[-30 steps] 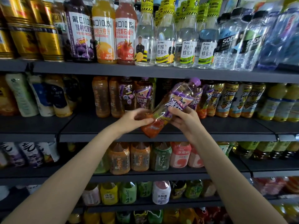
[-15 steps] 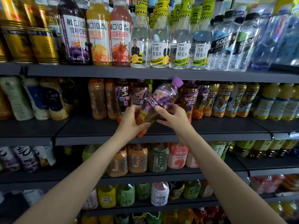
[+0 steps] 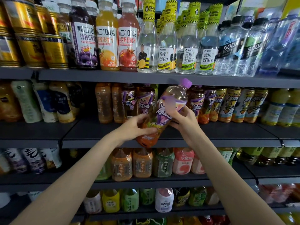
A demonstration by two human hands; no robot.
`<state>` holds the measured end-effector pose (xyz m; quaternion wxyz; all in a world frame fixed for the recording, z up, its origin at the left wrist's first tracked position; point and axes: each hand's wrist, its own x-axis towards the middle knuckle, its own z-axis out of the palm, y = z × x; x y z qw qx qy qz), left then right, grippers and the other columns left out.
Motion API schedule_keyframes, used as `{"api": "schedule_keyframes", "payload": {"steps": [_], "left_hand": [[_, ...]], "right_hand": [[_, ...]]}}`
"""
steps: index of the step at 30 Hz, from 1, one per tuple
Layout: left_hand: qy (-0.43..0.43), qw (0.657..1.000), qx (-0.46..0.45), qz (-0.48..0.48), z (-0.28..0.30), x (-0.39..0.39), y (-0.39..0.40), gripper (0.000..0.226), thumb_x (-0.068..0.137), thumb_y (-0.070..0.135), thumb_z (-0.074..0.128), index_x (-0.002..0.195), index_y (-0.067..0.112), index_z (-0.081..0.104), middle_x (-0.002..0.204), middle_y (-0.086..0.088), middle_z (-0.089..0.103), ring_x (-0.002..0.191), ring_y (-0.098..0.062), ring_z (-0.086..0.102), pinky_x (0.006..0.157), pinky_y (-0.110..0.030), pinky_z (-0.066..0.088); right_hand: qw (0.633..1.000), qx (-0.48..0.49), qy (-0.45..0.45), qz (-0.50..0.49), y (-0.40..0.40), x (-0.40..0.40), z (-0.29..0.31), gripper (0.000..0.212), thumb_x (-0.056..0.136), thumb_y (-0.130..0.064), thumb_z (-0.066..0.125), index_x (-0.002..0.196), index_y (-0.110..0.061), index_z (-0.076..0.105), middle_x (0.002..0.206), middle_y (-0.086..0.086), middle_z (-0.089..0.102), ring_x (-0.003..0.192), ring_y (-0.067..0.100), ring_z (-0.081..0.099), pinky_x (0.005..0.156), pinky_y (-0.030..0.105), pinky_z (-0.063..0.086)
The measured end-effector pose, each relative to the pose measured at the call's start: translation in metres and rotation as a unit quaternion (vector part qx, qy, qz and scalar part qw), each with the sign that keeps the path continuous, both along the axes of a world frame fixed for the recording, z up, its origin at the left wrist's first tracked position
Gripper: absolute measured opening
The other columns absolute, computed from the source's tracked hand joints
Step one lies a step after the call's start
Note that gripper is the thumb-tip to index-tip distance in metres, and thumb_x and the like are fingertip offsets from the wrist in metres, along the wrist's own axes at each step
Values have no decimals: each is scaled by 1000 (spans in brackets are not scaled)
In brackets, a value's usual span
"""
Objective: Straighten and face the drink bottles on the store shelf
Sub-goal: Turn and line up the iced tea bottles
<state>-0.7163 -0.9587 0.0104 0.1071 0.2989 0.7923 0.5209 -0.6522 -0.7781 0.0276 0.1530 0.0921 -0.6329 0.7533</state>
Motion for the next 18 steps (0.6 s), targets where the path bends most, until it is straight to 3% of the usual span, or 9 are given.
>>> {"api": "schedule_keyframes", "payload": {"steps": [4,7,12,15,18], "left_hand": [[54,998,22,-26,-9,-4,3,65,74,11,76,130,17,43,124,4,57,115,-7,54,97,-26,46],[122,992,39,-7,-14,-6,5,73,71,12,79,133,16,40,128,4,54,121,-7,49,102,-29,41],[204,975,77,51,-18,-1,-1,64,73,17,78,124,31,42,118,22,53,111,11,50,91,-8,38],[224,959,129,112,-21,-1,-13,63,72,18,78,124,30,44,121,15,55,114,5,50,95,-13,39],[233,942,134,200,-27,-7,-32,64,75,21,76,130,17,44,127,2,53,117,-7,49,97,-18,39]], "right_hand": [[983,177,53,25,1,5,6,56,65,-2,81,113,-17,58,102,-7,70,98,7,65,81,18,49],[968,236,70,46,-3,5,10,67,66,4,80,125,-13,52,115,-3,65,108,6,61,88,17,47],[967,235,67,74,-11,-1,15,74,68,1,78,132,-17,47,122,-3,62,117,11,57,101,29,45],[966,233,60,91,-22,-11,13,74,73,4,74,137,-13,42,123,-3,60,117,9,56,100,25,45],[982,181,14,48,-22,-25,7,59,81,-3,69,133,-20,46,122,-2,60,115,13,58,95,25,49]]}}
